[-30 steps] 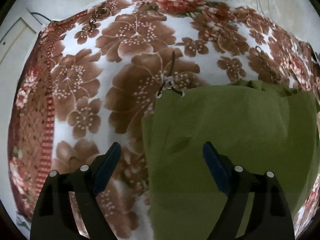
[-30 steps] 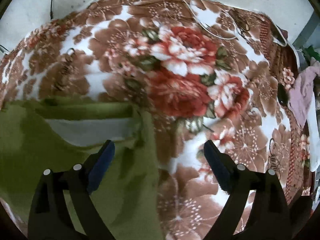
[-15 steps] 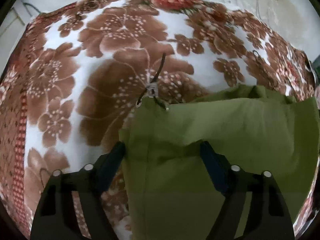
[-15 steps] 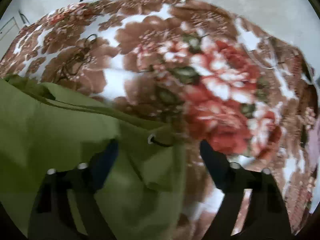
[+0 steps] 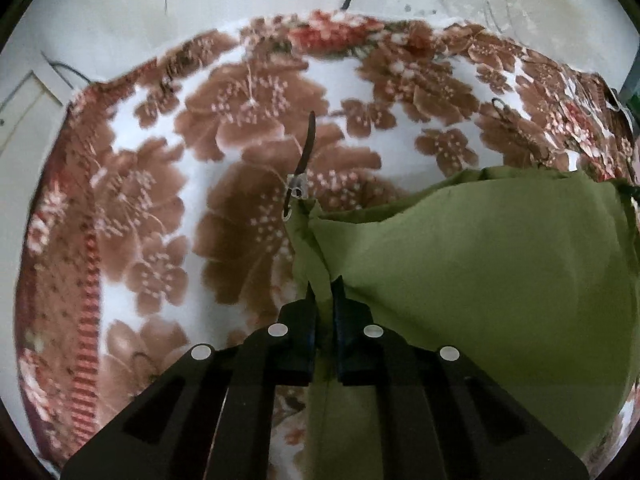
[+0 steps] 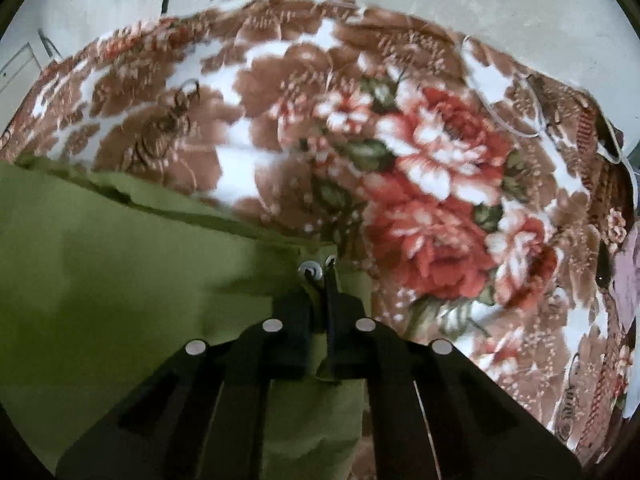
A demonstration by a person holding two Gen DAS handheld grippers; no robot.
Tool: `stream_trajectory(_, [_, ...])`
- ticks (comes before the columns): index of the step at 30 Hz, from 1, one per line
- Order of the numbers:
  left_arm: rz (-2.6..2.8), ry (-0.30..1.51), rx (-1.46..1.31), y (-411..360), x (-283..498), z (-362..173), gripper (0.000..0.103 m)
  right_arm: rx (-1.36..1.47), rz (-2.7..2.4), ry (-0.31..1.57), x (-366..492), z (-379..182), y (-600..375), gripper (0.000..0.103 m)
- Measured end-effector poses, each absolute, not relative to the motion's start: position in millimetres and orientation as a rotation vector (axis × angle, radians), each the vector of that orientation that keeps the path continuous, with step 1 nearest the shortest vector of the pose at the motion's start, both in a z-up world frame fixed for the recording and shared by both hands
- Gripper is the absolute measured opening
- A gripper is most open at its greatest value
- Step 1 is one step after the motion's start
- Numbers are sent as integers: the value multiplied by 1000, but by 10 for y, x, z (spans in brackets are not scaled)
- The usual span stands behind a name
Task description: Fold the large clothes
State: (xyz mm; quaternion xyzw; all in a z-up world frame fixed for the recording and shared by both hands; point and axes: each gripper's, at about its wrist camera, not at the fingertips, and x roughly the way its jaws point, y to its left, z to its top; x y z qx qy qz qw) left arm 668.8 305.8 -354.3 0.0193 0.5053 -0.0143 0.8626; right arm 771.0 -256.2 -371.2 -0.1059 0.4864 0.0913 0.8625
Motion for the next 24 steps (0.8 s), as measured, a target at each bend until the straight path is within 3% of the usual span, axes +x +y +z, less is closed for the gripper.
stream_trajectory(8, [-14,1006,33,3160,6668,-3171,6,-266,198,984,7912,-3382,-2431,6])
stream_trajectory(14, [20,1105,58,3181,6813,-3761,6,-308,170,1051,8050,-3975,-2257,7])
stream_trajectory(17, [35,1110,24,3192,6843,-3934,6,-298,160,1054,8031,-4156,-2264,12])
stream_trajectory(19, [43,1127,45,3146,6853,-4028,9,-342,153,1042,7998,-4206,-2274,24])
stream_trajectory(20, [41,1138,57,3126,6854,-4056,14,-347,153,1038,7988,-4205,-2298,30])
stream_trajectory(22, [27,1158,56,3118,6845,-4057,22,-290,133,1051,7983,-4154,-2430,52])
stream_trajectory(23, [32,1159,55,3126,6835,-4014,46,-246,105,1061,7975,-4087,-2503,72])
stream_trajectory(24, [32,1143,55,3127,6810,-3934,76,-253,108,1042,7925,-3988,-2501,80])
